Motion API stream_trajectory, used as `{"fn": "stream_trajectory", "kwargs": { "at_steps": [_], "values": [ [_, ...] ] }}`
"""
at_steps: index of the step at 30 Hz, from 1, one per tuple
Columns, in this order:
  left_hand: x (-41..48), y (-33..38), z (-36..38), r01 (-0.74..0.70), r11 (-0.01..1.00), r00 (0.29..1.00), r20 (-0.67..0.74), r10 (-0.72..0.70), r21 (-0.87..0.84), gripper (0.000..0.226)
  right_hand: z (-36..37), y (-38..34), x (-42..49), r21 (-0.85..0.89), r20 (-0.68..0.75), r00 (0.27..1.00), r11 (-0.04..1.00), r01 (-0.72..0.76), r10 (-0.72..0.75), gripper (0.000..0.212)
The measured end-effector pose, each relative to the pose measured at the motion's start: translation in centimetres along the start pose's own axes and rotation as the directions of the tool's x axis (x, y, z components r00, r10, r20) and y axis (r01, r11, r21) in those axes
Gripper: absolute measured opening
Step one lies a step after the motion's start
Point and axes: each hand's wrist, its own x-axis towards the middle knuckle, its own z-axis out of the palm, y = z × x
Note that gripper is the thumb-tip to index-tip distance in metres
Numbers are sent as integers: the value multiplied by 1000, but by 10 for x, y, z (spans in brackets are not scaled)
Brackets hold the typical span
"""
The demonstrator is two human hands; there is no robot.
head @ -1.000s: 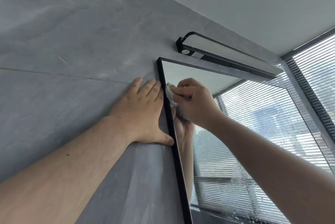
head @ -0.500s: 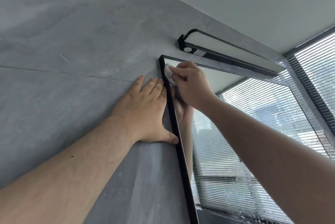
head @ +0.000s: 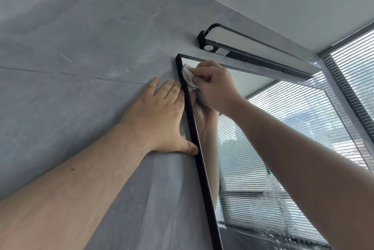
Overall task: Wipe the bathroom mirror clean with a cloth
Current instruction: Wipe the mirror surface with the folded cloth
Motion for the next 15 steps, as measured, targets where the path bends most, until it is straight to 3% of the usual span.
{"fn": "stream_trajectory", "kwargs": {
  "at_steps": [7, 15],
  "values": [
    [0, 1, 0, 6, 1000, 1000, 22, -6, 7, 141, -13, 5, -76, 67, 57, 998, 997, -41, 37, 26],
    [0, 1, 1, 14, 999, 1000, 14, -13, -32, 144, -24, 1, -140, 17, 42, 999, 999, 35, -35, 28]
  ]
}}
